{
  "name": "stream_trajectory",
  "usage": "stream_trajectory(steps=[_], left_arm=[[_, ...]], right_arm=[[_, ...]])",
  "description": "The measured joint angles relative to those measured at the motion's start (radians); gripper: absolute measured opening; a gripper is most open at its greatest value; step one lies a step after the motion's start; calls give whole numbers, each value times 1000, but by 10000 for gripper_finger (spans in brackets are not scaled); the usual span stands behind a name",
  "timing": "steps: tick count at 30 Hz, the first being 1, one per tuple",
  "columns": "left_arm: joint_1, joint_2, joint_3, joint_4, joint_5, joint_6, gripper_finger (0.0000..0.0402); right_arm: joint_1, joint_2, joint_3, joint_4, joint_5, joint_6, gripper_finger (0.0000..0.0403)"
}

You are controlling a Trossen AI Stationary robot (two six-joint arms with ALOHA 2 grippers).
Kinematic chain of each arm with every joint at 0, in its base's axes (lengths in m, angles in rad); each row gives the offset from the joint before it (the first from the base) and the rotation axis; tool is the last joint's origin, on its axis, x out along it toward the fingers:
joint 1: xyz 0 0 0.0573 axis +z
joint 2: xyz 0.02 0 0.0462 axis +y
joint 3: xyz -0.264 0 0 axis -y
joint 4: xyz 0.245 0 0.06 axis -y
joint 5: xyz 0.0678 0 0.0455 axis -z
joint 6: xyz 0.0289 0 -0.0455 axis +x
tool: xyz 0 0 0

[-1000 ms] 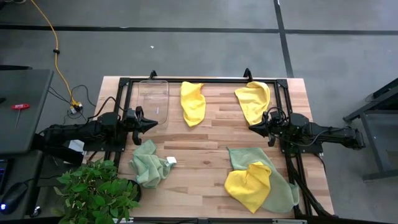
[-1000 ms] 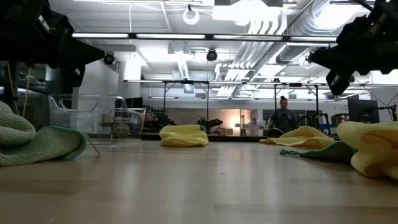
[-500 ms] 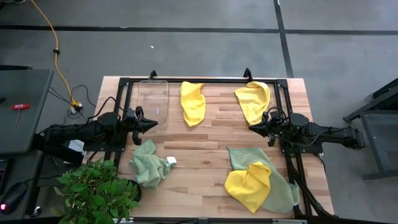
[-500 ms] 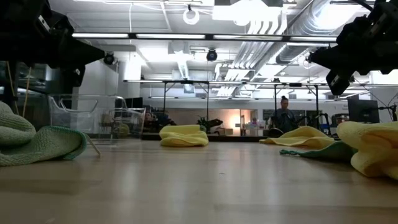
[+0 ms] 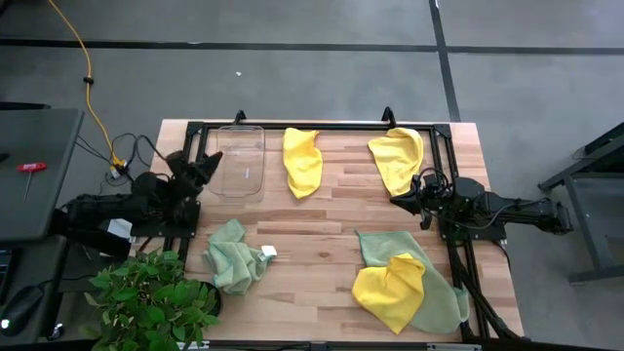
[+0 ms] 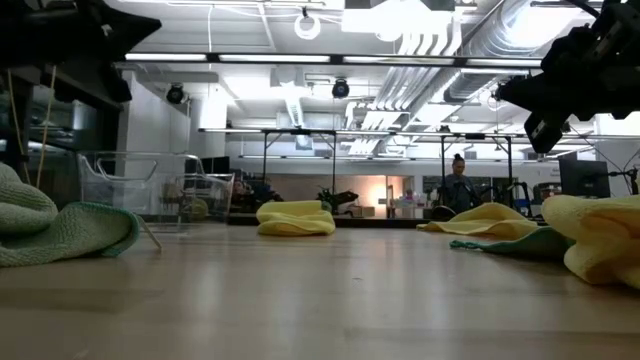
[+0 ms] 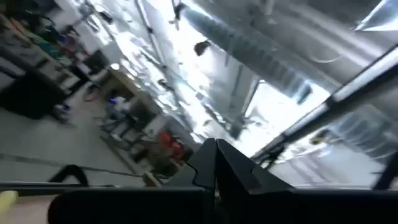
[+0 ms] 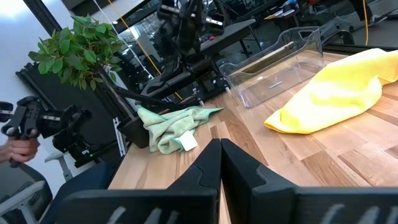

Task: Fold microfiber towels
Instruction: Fold the top left yellow towel

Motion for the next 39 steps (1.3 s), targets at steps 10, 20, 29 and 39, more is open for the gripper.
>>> stream_trajectory(steps=[10, 20, 29, 39], left_arm=[[1, 475, 282, -80, -17, 2, 8], [52, 1058, 759, -597, 254, 181, 94], [50, 1496, 993, -836, 394, 440, 163], [47, 1716, 1012, -868, 258, 573, 168]], right_arm=[[0, 0, 0, 0, 0, 0, 0], [0, 0, 0, 0, 0, 0, 0], [0, 1, 0, 0, 0, 0, 0], [0, 1, 0, 0, 0, 0, 0]])
